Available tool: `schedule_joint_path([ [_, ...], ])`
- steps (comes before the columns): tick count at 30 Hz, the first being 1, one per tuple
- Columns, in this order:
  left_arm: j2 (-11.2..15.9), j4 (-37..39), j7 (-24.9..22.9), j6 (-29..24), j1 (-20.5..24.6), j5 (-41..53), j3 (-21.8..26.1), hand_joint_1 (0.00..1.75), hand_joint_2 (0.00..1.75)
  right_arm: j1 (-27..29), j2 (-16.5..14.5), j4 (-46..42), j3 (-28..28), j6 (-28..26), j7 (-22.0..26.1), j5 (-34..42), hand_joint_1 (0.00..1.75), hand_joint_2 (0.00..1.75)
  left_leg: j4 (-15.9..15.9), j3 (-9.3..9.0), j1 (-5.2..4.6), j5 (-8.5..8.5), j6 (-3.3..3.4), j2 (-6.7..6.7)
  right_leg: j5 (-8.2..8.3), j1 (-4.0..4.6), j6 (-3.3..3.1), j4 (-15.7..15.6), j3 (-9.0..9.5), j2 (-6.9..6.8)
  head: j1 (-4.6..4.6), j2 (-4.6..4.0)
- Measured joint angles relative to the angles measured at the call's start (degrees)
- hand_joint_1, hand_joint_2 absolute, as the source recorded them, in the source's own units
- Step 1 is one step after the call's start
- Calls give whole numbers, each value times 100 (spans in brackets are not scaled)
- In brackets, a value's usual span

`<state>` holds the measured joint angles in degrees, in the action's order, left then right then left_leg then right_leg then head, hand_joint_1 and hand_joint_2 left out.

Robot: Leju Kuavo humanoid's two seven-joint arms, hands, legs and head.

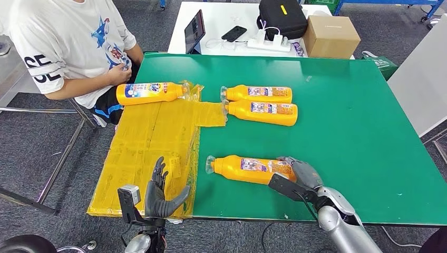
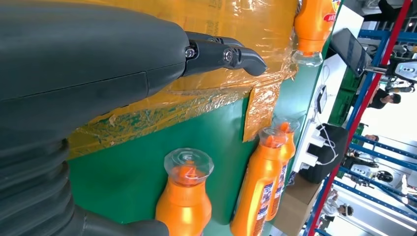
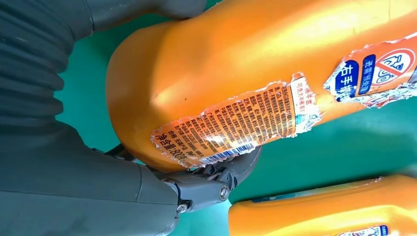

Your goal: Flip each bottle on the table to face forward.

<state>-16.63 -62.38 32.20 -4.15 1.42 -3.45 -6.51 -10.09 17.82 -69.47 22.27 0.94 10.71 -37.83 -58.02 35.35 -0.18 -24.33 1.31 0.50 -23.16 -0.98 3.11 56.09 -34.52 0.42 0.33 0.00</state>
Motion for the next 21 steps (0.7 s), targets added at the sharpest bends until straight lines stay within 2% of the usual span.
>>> schedule_joint_path([
  [4, 0, 17, -4, 2, 3, -2, -1, 0, 175, 4, -18, 6, -13, -13, 42, 39, 175, 175, 0, -1, 0, 0, 0, 0, 0, 0, 0, 0, 0, 0, 0, 0],
  [8, 0, 21, -7, 1, 3, -16, -1, 0, 175, 42, -105, 1, -83, -175, 266, 184, 175, 175, 0, 0, 0, 0, 0, 0, 0, 0, 0, 1, 1, 0, 1, 0],
  [10, 0, 21, -5, -7, 3, -41, -2, 0, 175, 100, -240, -38, -153, -462, 509, 287, 175, 175, 0, 3, 0, 1, 0, 1, 0, 0, 0, 2, -1, -1, 1, 0],
  [17, 0, -107, 33, -152, -23, -273, -62, 0, 175, 399, -1236, -916, -723, -2387, 1713, 991, 175, 175, 0, 7, 7, 2, -2, 4, -3, 4, -2, 3, -8, -1, 0, 0],
  [21, 4, -267, 46, -222, -30, -364, -155, 0, 175, 700, -1715, -1572, -1007, -2946, 2216, 1376, 175, 175, 1, 11, 7, 1, -2, 7, -4, 3, -3, 3, -8, -3, 1, 0],
])
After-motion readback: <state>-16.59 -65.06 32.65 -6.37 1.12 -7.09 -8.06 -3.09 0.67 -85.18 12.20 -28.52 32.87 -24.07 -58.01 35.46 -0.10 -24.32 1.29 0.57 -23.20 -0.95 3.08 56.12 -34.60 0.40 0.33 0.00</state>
